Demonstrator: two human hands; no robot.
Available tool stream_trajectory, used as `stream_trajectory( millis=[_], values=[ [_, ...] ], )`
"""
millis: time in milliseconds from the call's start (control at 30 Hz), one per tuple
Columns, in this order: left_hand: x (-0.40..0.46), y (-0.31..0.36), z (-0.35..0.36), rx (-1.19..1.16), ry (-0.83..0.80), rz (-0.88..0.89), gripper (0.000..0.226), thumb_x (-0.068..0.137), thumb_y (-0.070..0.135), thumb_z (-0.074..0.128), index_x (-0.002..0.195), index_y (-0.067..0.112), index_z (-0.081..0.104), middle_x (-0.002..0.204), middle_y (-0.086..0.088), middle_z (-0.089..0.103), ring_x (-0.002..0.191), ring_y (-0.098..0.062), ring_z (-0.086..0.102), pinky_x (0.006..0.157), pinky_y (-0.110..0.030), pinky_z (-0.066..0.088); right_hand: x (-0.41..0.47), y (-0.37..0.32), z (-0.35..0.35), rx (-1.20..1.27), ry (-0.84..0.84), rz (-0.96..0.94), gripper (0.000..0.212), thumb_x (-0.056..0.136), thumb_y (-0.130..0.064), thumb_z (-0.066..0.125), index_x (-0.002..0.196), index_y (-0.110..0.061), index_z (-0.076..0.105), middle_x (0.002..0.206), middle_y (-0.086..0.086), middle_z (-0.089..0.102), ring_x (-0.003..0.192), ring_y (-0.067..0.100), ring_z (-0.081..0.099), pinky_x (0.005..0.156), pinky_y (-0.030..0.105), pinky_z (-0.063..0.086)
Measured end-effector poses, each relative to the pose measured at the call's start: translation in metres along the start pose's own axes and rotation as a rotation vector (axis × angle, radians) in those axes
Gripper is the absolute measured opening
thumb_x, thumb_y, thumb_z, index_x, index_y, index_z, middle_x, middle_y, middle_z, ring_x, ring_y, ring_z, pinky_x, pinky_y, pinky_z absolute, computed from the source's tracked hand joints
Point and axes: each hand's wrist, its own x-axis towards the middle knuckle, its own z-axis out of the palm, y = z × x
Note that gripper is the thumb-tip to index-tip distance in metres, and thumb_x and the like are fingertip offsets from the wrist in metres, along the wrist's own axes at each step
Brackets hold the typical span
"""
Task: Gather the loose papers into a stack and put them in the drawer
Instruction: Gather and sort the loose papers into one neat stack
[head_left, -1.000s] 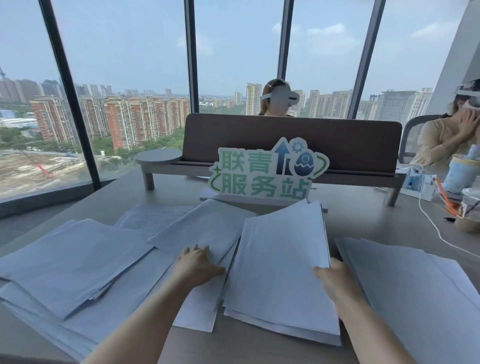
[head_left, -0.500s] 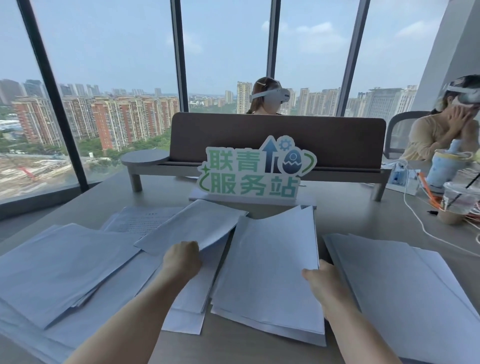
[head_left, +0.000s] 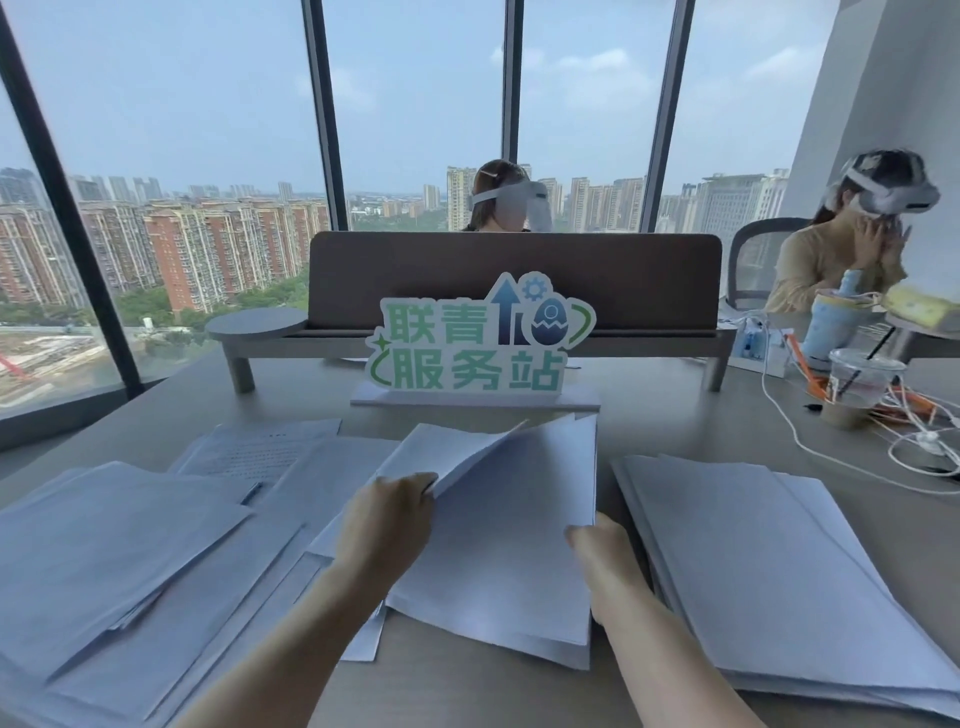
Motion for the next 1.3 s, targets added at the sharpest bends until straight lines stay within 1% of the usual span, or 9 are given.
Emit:
stream_trajectory(
  millis=[133,267,400,467,533,667,800,900,1300],
  values=[
    [-0.023,0.032,0.017,-0.123,-0.046,0.095,0.019,0.08,0.018,0.04,0.069,0.01,0.054,0.046,-0.006,0.041,0.051,-0.035,0.047,0.044,-0.032,0.03,-0.003,-0.001,-0.002,-0.001,-0.002,0.023,0.018,0.087,-0.001,0.04,0.086,-0.002,0.058,0.08,0.011,0.051,0.069,0.022,0.045,0.06,0.029,0.031],
    [-0.044,0.059,0.032,-0.228,-0.127,0.156,0.016,0.08,0.019,0.04,0.075,0.009,0.052,0.058,-0.012,0.048,0.055,-0.029,0.037,0.05,-0.036,0.033,0.0,-0.003,-0.003,0.011,0.005,0.066,0.03,0.098,-0.023,0.042,0.11,-0.004,0.061,0.097,0.014,0.063,0.084,0.028,0.059,0.069,0.032,0.039],
    [-0.063,0.075,0.04,-0.271,-0.246,0.201,0.023,0.081,0.024,0.045,0.095,0.02,0.062,0.085,-0.006,0.069,0.076,-0.031,0.06,0.063,-0.038,0.047,0.003,-0.007,-0.005,0.076,-0.104,0.172,0.059,0.095,-0.049,0.05,0.138,-0.008,0.052,0.136,0.012,0.057,0.12,0.03,0.055,0.101,0.039,0.043],
    [-0.069,0.077,0.04,-0.321,-0.297,0.189,0.028,0.082,0.026,0.045,0.104,0.026,0.061,0.099,-0.001,0.071,0.088,-0.028,0.063,0.071,-0.038,0.051,0.002,-0.007,-0.006,0.022,-0.132,0.166,0.059,0.09,-0.041,0.061,0.137,-0.006,0.052,0.134,0.013,0.056,0.12,0.03,0.055,0.101,0.04,0.043],
    [-0.072,0.081,0.033,-0.333,-0.331,0.19,0.033,0.084,0.039,0.041,0.109,0.028,0.06,0.107,0.002,0.069,0.097,-0.024,0.062,0.078,-0.038,0.051,0.003,-0.004,-0.006,-0.05,-0.103,0.143,0.049,0.08,-0.022,0.069,0.123,0.0,0.06,0.112,0.013,0.067,0.099,0.031,0.065,0.086,0.037,0.05],
    [-0.075,0.074,0.013,-0.347,-0.426,0.143,0.071,0.081,0.079,0.026,0.127,0.037,0.06,0.132,0.022,0.059,0.124,0.0,0.049,0.098,-0.023,0.042,0.001,0.0,-0.008,-0.184,-0.059,0.111,0.029,0.085,-0.002,0.055,0.113,-0.002,0.061,0.097,0.017,0.069,0.087,0.032,0.066,0.069,0.031,0.048],
    [-0.058,0.037,0.009,-0.227,-0.283,-0.095,0.048,0.093,0.054,0.04,0.13,0.029,0.058,0.135,0.015,0.057,0.123,-0.009,0.052,0.097,-0.027,0.045,-0.004,-0.003,-0.015,-0.178,-0.075,0.058,0.025,0.088,0.002,0.05,0.109,-0.007,0.06,0.101,0.018,0.069,0.089,0.033,0.066,0.067,0.03,0.047],
    [-0.042,0.004,0.008,-0.028,-0.346,-0.273,0.038,0.091,0.031,0.046,0.124,0.015,0.055,0.127,-0.001,0.056,0.119,-0.025,0.051,0.091,-0.036,0.047,-0.004,-0.007,-0.017,-0.187,-0.057,0.015,0.021,0.088,0.001,0.05,0.105,-0.007,0.061,0.097,0.013,0.068,0.09,0.031,0.066,0.07,0.031,0.047],
    [-0.018,-0.029,0.011,0.142,-0.565,-0.408,0.017,0.076,0.027,0.052,0.084,0.012,0.053,0.11,-0.013,0.06,0.11,-0.032,0.049,0.074,-0.031,0.039,-0.019,-0.011,-0.024,-0.222,-0.101,-0.025,0.022,0.089,0.002,0.049,0.101,-0.014,0.058,0.093,0.006,0.066,0.087,0.027,0.065,0.074,0.031,0.05]
  ],
)
